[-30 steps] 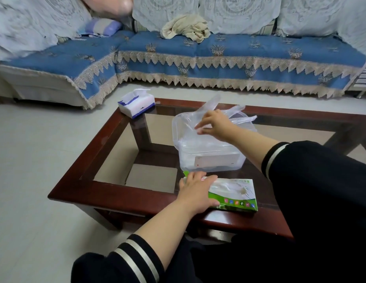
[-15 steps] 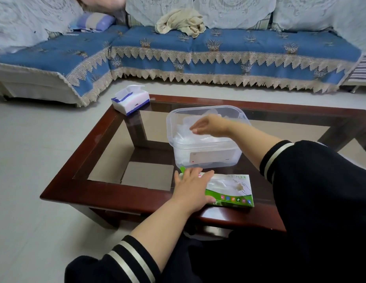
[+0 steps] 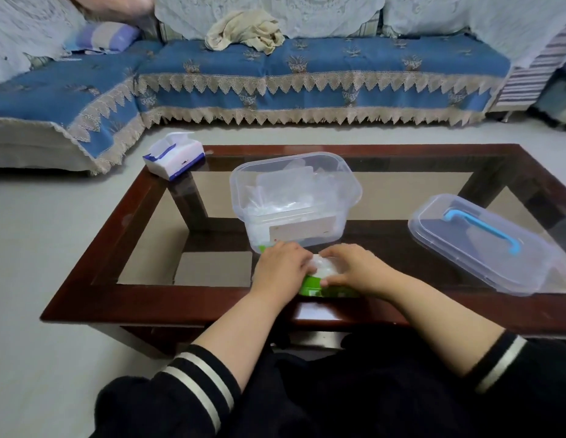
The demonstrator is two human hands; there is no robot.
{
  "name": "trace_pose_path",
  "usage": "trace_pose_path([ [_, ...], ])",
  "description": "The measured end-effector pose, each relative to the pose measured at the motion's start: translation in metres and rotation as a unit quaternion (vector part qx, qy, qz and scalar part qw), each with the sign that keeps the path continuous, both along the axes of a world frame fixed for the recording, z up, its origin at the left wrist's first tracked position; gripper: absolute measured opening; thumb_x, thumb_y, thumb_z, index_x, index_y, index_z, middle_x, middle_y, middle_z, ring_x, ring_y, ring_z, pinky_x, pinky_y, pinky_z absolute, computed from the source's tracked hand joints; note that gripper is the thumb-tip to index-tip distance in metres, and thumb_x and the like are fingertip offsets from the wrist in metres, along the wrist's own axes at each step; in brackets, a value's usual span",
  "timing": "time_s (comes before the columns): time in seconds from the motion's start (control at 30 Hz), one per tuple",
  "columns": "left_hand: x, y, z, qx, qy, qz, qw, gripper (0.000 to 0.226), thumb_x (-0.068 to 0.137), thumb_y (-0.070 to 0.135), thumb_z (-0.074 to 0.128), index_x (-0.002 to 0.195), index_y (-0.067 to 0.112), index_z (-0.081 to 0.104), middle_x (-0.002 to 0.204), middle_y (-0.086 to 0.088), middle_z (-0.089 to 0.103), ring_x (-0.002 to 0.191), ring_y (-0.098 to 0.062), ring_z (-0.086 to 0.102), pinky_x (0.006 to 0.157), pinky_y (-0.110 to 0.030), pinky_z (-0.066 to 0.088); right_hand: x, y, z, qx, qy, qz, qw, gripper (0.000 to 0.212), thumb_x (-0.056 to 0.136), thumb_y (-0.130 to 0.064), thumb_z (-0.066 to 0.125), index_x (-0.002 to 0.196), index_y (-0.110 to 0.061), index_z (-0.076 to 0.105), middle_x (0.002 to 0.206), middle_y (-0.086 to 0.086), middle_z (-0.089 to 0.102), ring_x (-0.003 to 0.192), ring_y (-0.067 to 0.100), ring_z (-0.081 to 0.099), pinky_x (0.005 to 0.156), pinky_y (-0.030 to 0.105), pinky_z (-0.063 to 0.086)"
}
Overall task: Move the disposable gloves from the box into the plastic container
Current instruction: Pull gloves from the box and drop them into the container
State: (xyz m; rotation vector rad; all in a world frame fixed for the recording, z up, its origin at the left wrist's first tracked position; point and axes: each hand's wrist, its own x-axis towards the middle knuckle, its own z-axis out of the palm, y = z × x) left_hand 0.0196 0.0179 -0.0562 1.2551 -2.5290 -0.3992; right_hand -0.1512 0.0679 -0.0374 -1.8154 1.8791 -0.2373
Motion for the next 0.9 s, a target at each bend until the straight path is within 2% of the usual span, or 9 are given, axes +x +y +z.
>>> trace_pose_path([
  [0.1, -0.004, -0.004, 0.0, 0.028, 0.032, 0.031, 0.999, 0.019, 0.087, 0.032, 0.065, 0.1, 0.022, 0.075, 0.101, 0.002, 0.068, 0.099, -0.022, 0.055, 0.086, -0.035, 0.041, -0.001, -0.001, -0.013, -0.007, 0.031, -0.004, 0.999, 0.07, 0.074, -0.049, 0.075, 0.136, -0.029, 0.049, 0.138, -0.008, 0.051, 0.129, 0.015, 0.043, 0.102, 0.034, 0.033],
  [0.2, -0.008, -0.002, 0.001, -0.034, -0.005, 0.0, 0.999, 0.018, 0.092, 0.026, 0.058, 0.101, 0.021, 0.073, 0.101, 0.002, 0.066, 0.101, -0.021, 0.054, 0.081, -0.031, 0.039, -0.001, 0.0, -0.015, -0.012, 0.017, -0.016, 1.0, 0.069, 0.074, -0.048, 0.075, 0.135, -0.028, 0.05, 0.138, -0.008, 0.051, 0.129, 0.015, 0.043, 0.103, 0.034, 0.033],
  [0.3, -0.006, 0.0, 0.002, -0.087, -0.025, -0.033, 0.995, 0.018, 0.093, 0.018, 0.053, 0.1, 0.018, 0.069, 0.102, -0.001, 0.063, 0.1, -0.022, 0.055, 0.077, -0.034, 0.04, 0.0, 0.0, -0.014, -0.006, 0.021, -0.017, 1.0, 0.067, 0.073, -0.048, 0.076, 0.133, -0.03, 0.052, 0.133, -0.006, 0.055, 0.124, 0.017, 0.048, 0.1, 0.034, 0.037],
  [0.4, -0.005, 0.003, 0.005, -0.123, -0.02, -0.056, 0.991, 0.011, 0.087, 0.012, 0.058, 0.09, 0.013, 0.069, 0.093, -0.005, 0.063, 0.089, -0.026, 0.058, 0.061, -0.033, 0.036, 0.002, 0.0, -0.012, -0.006, 0.022, -0.02, 1.0, 0.063, 0.073, -0.048, 0.076, 0.129, -0.031, 0.055, 0.126, -0.005, 0.058, 0.117, 0.019, 0.052, 0.096, 0.036, 0.041],
  [0.5, -0.005, 0.003, 0.007, -0.149, -0.008, -0.076, 0.986, 0.006, 0.079, 0.008, 0.064, 0.079, 0.013, 0.067, 0.08, -0.004, 0.061, 0.073, -0.025, 0.06, 0.052, -0.027, 0.03, 0.002, 0.002, -0.009, -0.008, 0.037, -0.017, 0.999, 0.061, 0.074, -0.048, 0.075, 0.129, -0.03, 0.055, 0.124, -0.004, 0.058, 0.114, 0.02, 0.053, 0.094, 0.036, 0.042],
  [0.63, -0.01, 0.007, 0.01, -0.188, 0.029, -0.09, 0.978, 0.02, 0.08, 0.018, 0.047, 0.071, 0.015, 0.064, 0.072, 0.0, 0.058, 0.062, -0.02, 0.058, 0.046, -0.021, 0.028, -0.001, 0.006, -0.007, -0.009, 0.046, -0.016, 0.999, 0.059, 0.076, -0.049, 0.073, 0.128, -0.028, 0.054, 0.121, -0.003, 0.059, 0.113, 0.021, 0.052, 0.093, 0.037, 0.041],
  [0.73, -0.011, 0.01, 0.01, -0.186, 0.054, -0.077, 0.978, 0.014, 0.081, 0.015, 0.053, 0.072, 0.015, 0.064, 0.073, 0.001, 0.058, 0.064, -0.019, 0.058, 0.047, -0.021, 0.027, 0.0, 0.006, -0.006, -0.01, 0.062, -0.009, 0.998, 0.057, 0.077, -0.05, 0.071, 0.125, -0.025, 0.054, 0.12, -0.001, 0.058, 0.113, 0.023, 0.051, 0.092, 0.038, 0.04],
  [0.8, -0.013, 0.011, 0.011, -0.173, 0.074, -0.066, 0.98, 0.021, 0.085, 0.02, 0.048, 0.074, 0.014, 0.064, 0.076, 0.001, 0.059, 0.066, -0.018, 0.057, 0.048, -0.021, 0.029, -0.001, 0.006, -0.006, -0.014, 0.068, -0.007, 0.998, 0.055, 0.077, -0.051, 0.07, 0.121, -0.023, 0.055, 0.117, 0.0, 0.059, 0.111, 0.023, 0.052, 0.089, 0.038, 0.039],
  [0.9, -0.015, 0.009, 0.009, -0.104, 0.111, -0.031, 0.988, 0.015, 0.088, 0.017, 0.056, 0.077, 0.012, 0.065, 0.081, 0.001, 0.061, 0.073, -0.02, 0.058, 0.054, -0.027, 0.04, -0.001, 0.005, -0.009, -0.017, 0.078, 0.001, 0.997, 0.054, 0.077, -0.054, 0.069, 0.118, -0.022, 0.055, 0.117, 0.0, 0.06, 0.112, 0.023, 0.051, 0.087, 0.038, 0.038],
])
